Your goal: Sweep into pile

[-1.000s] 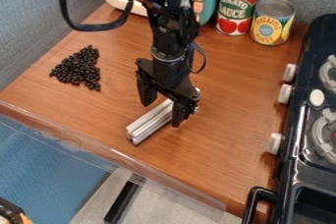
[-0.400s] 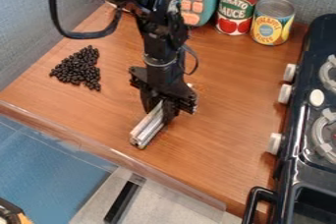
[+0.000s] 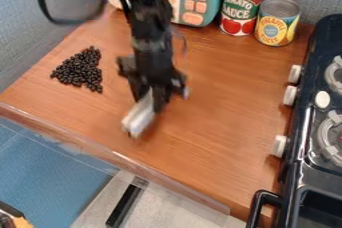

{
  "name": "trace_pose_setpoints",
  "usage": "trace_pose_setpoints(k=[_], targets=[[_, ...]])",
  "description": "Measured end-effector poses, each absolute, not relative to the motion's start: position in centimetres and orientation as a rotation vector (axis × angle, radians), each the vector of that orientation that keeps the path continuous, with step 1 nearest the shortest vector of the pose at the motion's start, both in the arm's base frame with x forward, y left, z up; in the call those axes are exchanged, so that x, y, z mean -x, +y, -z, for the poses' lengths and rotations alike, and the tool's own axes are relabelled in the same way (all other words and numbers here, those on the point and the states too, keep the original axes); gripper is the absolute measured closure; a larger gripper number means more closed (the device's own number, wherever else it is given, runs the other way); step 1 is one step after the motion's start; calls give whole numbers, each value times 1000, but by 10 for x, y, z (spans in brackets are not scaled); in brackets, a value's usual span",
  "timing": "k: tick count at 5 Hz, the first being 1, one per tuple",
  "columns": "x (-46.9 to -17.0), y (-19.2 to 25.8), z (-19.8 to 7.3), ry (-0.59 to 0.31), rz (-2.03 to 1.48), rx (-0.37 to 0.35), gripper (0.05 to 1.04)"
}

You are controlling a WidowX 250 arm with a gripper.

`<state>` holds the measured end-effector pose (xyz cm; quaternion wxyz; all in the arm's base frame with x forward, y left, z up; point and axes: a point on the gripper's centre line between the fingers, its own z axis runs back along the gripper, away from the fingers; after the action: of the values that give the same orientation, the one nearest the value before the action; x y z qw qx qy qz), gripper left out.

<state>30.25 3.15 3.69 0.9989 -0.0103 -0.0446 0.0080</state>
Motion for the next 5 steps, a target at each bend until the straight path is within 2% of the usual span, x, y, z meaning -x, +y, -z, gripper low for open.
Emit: trace_pose_setpoints(k=[1,2,3,4,5], targets=[[-315,62,-59,-103,-88,33,703],[-326,93,-80,-126,-162,-7,703],[-331,119,-79,-102,-215,-29,703],[-332,154,-79,-99,-287,-92,703],[-336,175,-72,-124,-335,-208,703]])
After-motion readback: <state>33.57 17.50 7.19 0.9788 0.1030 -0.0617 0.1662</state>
